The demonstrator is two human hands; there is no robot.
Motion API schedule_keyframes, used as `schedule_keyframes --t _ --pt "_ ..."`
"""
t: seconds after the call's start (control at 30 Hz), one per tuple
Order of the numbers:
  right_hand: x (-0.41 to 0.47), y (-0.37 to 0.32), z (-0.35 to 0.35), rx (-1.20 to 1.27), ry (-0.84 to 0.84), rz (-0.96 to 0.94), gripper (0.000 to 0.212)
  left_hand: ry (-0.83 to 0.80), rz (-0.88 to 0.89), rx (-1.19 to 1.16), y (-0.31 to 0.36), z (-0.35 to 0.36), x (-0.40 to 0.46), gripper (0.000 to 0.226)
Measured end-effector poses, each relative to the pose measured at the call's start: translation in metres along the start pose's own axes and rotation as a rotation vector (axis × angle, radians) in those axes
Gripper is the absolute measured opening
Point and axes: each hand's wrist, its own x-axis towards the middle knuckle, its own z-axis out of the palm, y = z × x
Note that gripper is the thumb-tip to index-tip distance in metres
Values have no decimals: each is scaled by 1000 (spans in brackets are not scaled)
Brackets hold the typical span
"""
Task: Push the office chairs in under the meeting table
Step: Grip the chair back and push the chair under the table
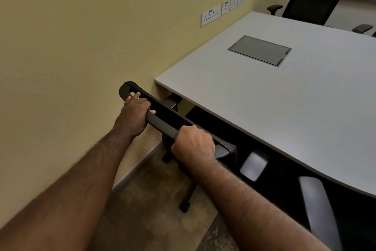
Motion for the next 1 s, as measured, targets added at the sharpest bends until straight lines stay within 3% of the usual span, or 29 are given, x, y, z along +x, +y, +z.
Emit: schedule_keyframes --t 0.27,0.43,0.57,1.0 --pt "22 0 -10 -7 38 7 12 6 46 -13 -10 13 37 19" --pt "43 6 -17 1 46 5 24 -4 43 -1 -8 18 62 19" --pt "65 16 -18 -4 69 5 22 -27 47 40 -3 22 82 12" --pt "127 57 -32 -97 115 -5 25 -17 41 55 25 36 139 26"
